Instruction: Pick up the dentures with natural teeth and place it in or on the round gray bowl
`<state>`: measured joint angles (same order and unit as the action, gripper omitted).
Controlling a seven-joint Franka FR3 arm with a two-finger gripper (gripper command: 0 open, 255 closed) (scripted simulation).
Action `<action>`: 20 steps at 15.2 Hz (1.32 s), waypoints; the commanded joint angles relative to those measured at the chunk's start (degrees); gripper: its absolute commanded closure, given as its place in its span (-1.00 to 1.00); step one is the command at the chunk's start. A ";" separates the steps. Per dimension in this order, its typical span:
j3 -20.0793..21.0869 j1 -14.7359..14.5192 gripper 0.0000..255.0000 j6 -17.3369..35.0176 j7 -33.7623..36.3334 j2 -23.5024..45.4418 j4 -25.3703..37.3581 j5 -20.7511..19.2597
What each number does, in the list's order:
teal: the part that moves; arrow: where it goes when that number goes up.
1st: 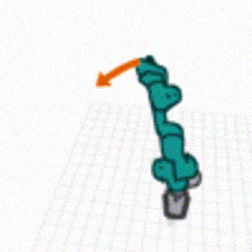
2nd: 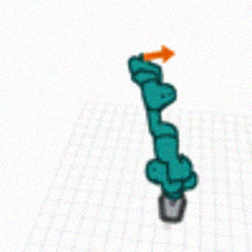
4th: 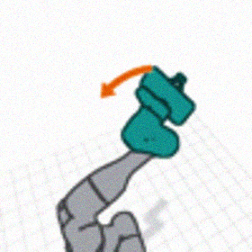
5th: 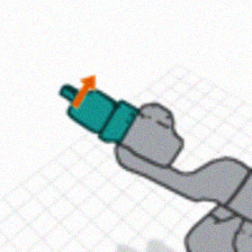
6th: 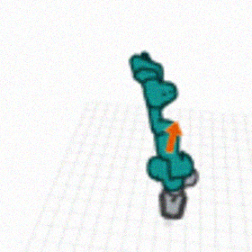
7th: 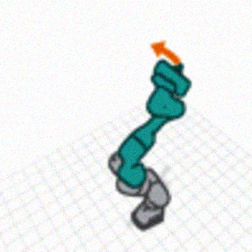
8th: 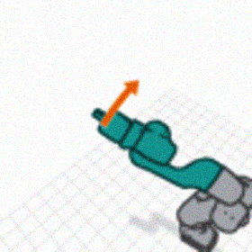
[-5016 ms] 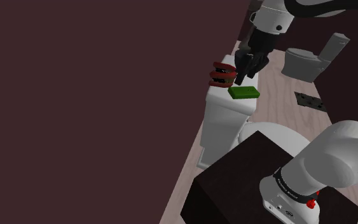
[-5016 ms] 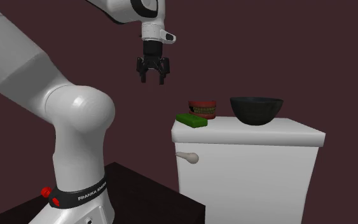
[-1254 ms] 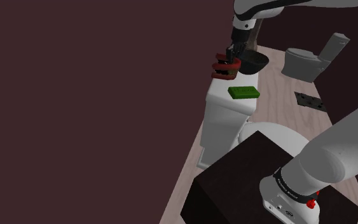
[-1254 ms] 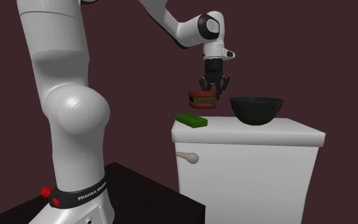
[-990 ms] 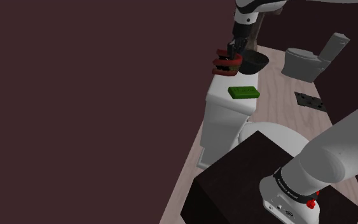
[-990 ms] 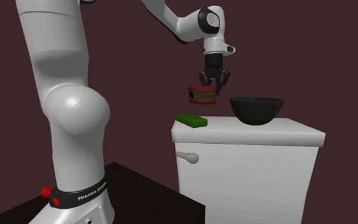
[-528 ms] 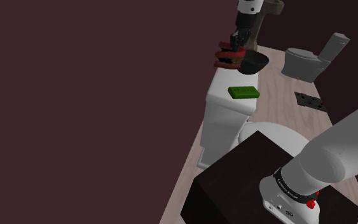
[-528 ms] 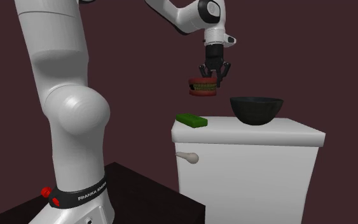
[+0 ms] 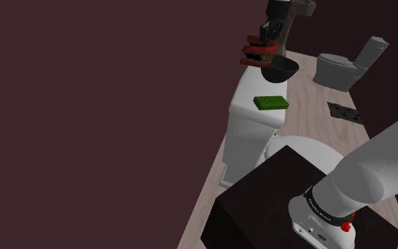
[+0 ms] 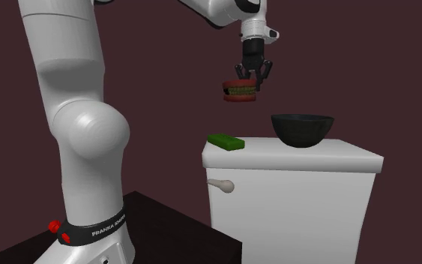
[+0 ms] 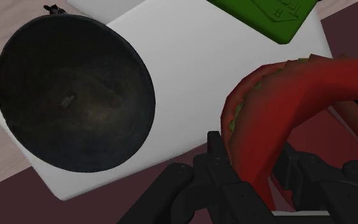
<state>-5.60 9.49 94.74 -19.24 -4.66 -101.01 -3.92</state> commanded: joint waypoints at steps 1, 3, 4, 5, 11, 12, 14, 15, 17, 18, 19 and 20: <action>0.02 -0.02 1.00 -1.65 -0.07 0.23 1.91 0.04; 0.02 -0.02 1.00 -3.25 -0.18 0.52 3.79 0.07; 0.02 -0.02 1.00 -3.66 -0.20 0.60 4.28 0.08; -0.71 0.61 1.00 -3.78 -1.58 1.28 5.17 0.07; -4.90 4.60 1.00 -4.91 -9.88 6.67 12.15 0.63; -5.56 5.32 1.00 -5.20 -11.27 7.80 13.63 0.84; -6.82 6.83 1.00 -5.88 -14.03 10.28 16.89 1.40; -7.41 7.64 1.00 -6.28 -15.41 11.63 18.69 1.74; -8.55 9.34 1.00 -7.26 -18.15 14.58 22.69 2.56; -9.05 10.27 1.00 -7.85 -19.50 16.19 24.91 3.04; -9.54 11.25 1.00 -8.52 -20.84 17.91 27.30 3.56; -9.98 12.30 1.00 -9.28 -22.16 19.74 29.89 4.13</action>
<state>-15.13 20.85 86.54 -40.05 13.37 -73.97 -0.31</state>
